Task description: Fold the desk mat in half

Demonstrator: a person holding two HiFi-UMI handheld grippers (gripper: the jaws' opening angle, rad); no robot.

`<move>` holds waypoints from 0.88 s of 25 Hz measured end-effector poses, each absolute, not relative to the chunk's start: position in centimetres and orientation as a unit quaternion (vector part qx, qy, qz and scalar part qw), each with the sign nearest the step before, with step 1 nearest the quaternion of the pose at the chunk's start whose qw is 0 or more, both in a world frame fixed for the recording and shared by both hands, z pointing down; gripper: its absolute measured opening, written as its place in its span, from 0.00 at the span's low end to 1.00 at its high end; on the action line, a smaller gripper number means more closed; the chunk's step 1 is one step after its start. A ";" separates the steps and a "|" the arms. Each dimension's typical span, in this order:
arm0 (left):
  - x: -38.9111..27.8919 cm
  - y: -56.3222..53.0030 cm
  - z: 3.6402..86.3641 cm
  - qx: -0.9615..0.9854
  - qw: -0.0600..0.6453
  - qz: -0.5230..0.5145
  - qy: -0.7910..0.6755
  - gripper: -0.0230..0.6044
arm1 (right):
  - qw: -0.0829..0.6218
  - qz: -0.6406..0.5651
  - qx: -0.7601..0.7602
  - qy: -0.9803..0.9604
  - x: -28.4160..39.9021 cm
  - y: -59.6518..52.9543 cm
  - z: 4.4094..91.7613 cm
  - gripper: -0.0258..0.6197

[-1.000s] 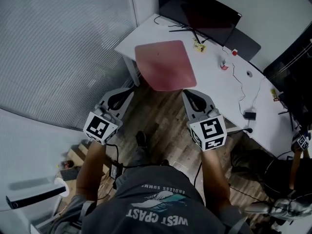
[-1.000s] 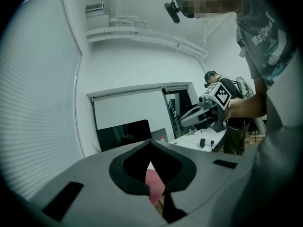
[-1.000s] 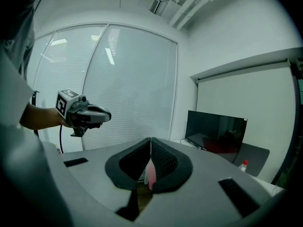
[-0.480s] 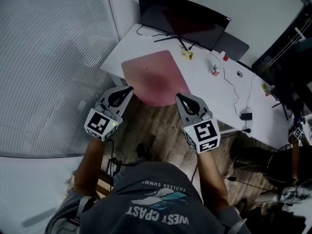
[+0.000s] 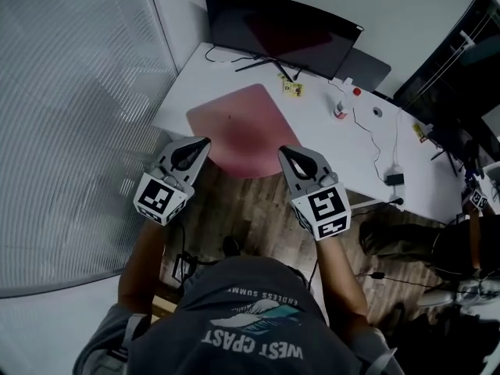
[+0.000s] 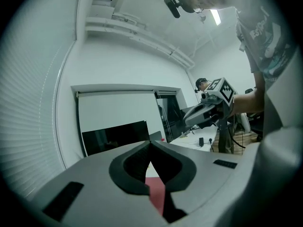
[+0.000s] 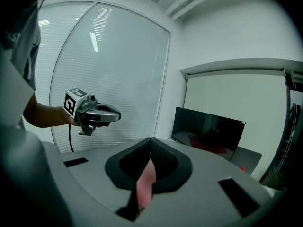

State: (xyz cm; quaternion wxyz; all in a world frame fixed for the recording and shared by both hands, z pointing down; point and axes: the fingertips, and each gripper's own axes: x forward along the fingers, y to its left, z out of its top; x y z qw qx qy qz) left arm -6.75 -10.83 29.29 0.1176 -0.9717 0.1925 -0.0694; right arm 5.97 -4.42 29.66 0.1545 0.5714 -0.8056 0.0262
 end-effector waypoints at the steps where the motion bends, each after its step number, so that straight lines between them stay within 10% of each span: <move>1: -6.9 -11.2 29.3 -0.972 0.117 -0.067 0.190 0.06 | 0.156 0.026 0.573 -0.804 5.9 -4.7 29.7 0.08; 22: -8.9 -18.2 31.8 -0.974 0.128 -0.075 0.172 0.06 | 0.180 0.027 0.575 -0.798 5.0 -11.6 32.3 0.08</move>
